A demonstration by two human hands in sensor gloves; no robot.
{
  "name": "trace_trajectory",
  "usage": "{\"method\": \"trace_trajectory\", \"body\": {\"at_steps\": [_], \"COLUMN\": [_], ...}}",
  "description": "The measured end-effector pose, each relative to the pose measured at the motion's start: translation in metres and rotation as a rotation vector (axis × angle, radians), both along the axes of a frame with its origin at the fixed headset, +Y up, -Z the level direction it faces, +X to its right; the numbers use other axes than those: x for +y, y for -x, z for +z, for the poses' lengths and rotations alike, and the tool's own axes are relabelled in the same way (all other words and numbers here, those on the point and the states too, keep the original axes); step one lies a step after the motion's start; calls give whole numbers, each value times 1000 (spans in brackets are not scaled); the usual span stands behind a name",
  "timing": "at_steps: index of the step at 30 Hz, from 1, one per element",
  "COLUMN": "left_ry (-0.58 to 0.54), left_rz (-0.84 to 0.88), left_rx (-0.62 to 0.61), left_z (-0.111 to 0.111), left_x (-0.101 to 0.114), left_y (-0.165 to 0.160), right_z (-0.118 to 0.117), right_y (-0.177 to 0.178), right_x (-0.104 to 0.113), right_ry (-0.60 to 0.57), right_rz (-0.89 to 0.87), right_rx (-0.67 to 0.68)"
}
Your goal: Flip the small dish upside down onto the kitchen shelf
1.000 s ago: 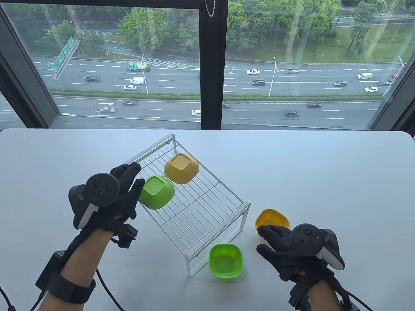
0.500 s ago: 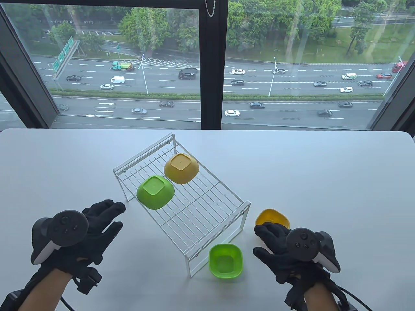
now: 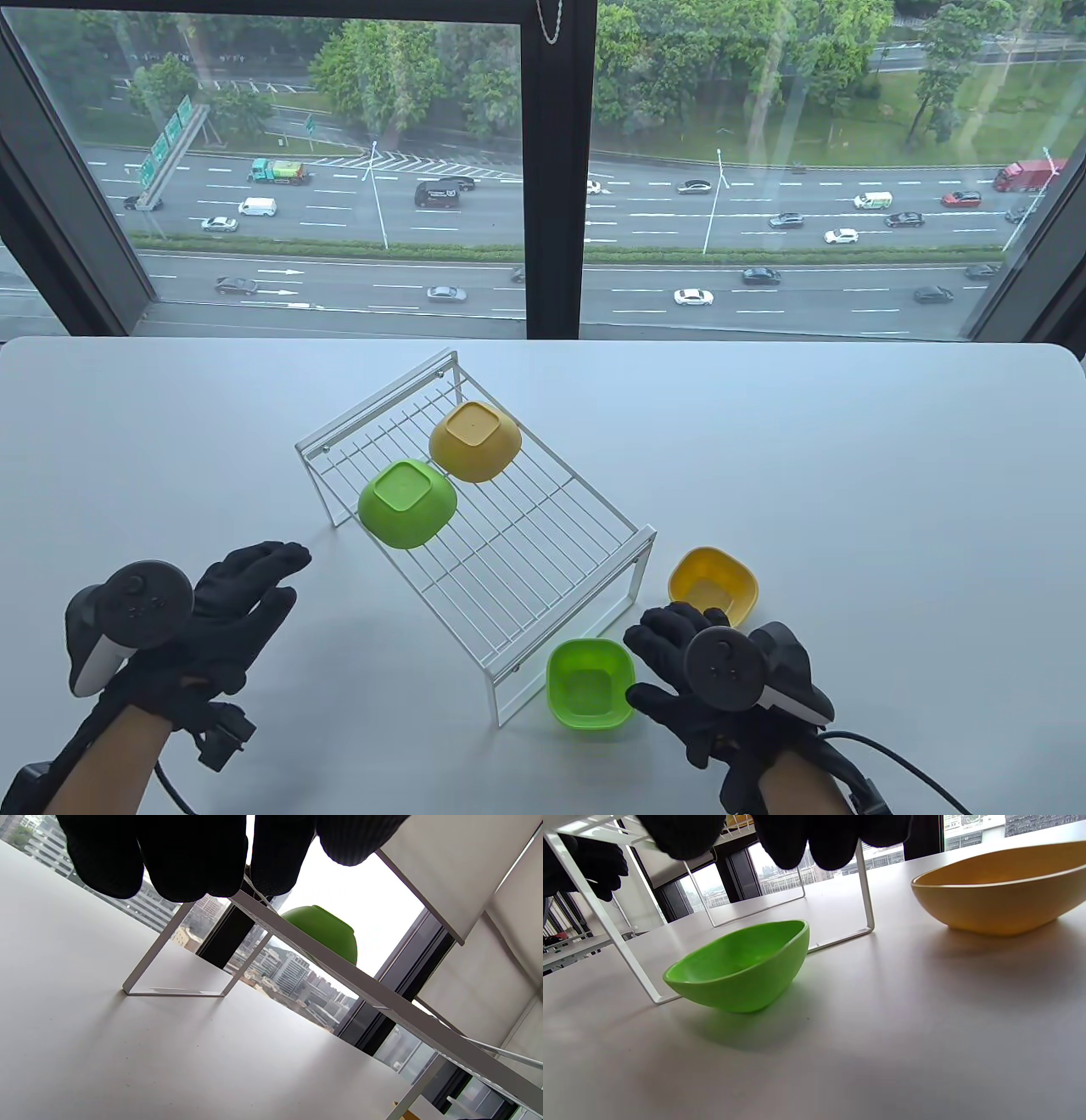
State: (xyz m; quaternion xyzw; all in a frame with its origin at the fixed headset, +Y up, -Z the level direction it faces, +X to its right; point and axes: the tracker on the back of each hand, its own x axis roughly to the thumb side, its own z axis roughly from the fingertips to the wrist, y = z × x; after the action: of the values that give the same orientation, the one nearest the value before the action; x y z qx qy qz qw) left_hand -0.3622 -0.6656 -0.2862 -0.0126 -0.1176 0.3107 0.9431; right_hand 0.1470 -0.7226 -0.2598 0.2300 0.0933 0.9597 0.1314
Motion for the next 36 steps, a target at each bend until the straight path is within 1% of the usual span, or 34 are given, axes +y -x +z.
{"method": "trace_trajectory", "body": {"at_steps": [1, 4, 7, 9, 12, 14, 19, 22, 23, 26, 32, 36], "left_ry": [7, -24, 16, 24, 24, 24, 32, 44, 47, 60, 71, 56], "left_rz": [-7, -2, -55, -75, -69, -65, -75, -91, -92, -84, -63, -71], "left_rx": [-3, 19, 1, -11, -17, -19, -27, -36, -38, -45, -36, -41], "left_z": [0, -2, -2, -3, -3, -4, -5, -6, -6, -7, -8, -6], "left_x": [0, -1, -8, -11, -10, -10, -12, -15, -16, -18, -18, -16], "left_y": [1, 2, -1, -4, -5, -4, -5, -7, -7, -6, -2, -4], "right_z": [0, 2, 7, 12, 16, 18, 16, 13, 12, 11, 12, 11], "right_y": [3, 12, 20, 27, 36, 40, 49, 54, 56, 57, 55, 52], "right_x": [-1, -3, 0, 3, 4, 2, -16, -32, -35, -35, -28, -23], "right_ry": [-8, -22, -42, -57, -67, -74, -36, 3, -4, -80, -104, -117], "right_rz": [18, 32, 50, 69, 70, 107, 218, 327, 351, 327, 294, 248], "right_rx": [8, 48, 100, 143, 172, 185, 229, 257, 255, 244, 246, 222]}}
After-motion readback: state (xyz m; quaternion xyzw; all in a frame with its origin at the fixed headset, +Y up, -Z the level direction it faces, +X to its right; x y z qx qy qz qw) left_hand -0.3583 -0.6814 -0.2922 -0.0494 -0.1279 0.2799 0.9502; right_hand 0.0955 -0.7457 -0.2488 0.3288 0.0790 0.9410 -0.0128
